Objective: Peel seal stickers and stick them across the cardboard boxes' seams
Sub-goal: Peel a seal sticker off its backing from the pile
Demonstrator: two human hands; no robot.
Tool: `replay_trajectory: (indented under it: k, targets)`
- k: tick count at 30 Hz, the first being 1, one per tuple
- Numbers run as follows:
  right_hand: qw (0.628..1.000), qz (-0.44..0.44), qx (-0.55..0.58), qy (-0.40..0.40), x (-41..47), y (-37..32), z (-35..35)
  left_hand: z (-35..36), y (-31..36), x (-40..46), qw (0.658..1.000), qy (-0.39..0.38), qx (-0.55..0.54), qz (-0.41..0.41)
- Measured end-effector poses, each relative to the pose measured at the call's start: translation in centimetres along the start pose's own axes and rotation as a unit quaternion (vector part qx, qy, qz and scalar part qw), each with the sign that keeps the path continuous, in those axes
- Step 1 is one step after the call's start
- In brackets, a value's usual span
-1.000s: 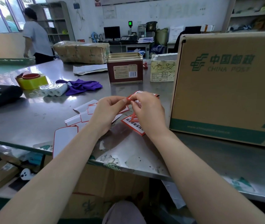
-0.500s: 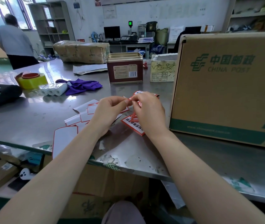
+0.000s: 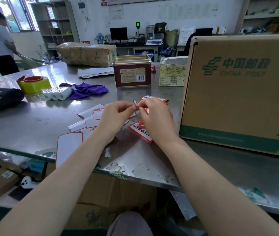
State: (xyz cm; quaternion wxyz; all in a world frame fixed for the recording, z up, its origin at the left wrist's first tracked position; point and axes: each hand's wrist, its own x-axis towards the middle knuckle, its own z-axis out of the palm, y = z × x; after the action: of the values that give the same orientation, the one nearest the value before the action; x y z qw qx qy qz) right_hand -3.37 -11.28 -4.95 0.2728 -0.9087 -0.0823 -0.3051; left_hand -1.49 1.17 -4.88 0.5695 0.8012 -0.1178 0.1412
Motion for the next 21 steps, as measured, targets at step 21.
replay_trajectory:
  k: [21]
  targets:
    - [0.992,0.063,0.111,0.021,0.30,0.45,0.39,0.14,0.27,-0.35,0.997,-0.008,0.055,0.059]
